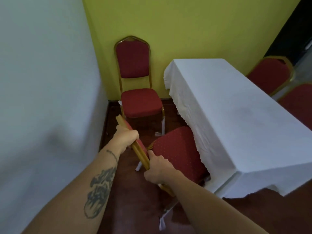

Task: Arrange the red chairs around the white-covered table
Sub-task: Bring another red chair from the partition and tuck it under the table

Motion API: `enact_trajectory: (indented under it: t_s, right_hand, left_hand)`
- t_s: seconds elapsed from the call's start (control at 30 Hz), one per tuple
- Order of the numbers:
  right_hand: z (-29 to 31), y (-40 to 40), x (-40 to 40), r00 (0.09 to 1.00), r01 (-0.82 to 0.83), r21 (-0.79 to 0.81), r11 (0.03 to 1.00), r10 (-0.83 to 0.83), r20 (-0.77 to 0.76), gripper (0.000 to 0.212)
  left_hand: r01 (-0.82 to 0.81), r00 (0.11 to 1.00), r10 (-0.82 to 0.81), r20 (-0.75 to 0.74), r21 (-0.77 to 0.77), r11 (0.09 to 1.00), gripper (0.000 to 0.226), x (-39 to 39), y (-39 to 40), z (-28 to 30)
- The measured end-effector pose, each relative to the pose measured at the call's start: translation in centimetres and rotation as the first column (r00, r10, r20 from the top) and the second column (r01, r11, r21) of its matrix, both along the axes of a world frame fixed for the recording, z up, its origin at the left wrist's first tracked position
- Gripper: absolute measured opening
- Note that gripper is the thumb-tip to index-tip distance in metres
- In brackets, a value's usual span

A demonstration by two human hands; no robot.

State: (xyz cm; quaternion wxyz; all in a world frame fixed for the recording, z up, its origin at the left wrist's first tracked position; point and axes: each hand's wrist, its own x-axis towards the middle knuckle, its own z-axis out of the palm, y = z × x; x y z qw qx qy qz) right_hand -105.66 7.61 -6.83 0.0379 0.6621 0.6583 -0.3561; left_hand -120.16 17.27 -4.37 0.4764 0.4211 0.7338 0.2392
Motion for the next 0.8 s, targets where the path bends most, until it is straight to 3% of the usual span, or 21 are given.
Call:
enact_trajectory:
  t_s: [0.1,0.4,0.6,0.8]
  right_hand:
    - [-0.1,0.8,0.0,1.0,0.012,-0.009,1.0,-0.012,-0.019,0.097]
    - [-0.8,4.2,0.2,0.988,0.13,0.004,0.992,-0.129,-0.079,0.093]
    - [-1.1,7.5,-0.2,0.984,0.143,-0.006,0.99,-0.143,-0.107,0.093]
    - [-1.6,11.2,0.7,0.986,0.09,-0.017,0.996,-0.092,-0.136,0.099]
  left_hand:
    - [0.014,1.0,-0.013,-0.015,0.051,0.999,0.072,-0.2,0.7,-0.6]
    - [0.15,0.986,-0.159,0.053,0.142,0.978,0.035,0.0,6.2,-0.8]
    - [0.156,0.986,-0.158,0.046,0.045,0.987,0.036,0.5,10.9,-0.6]
    - [0.137,0.989,-0.139,-0.046,-0.037,0.99,0.062,2.6,15.1,0.1]
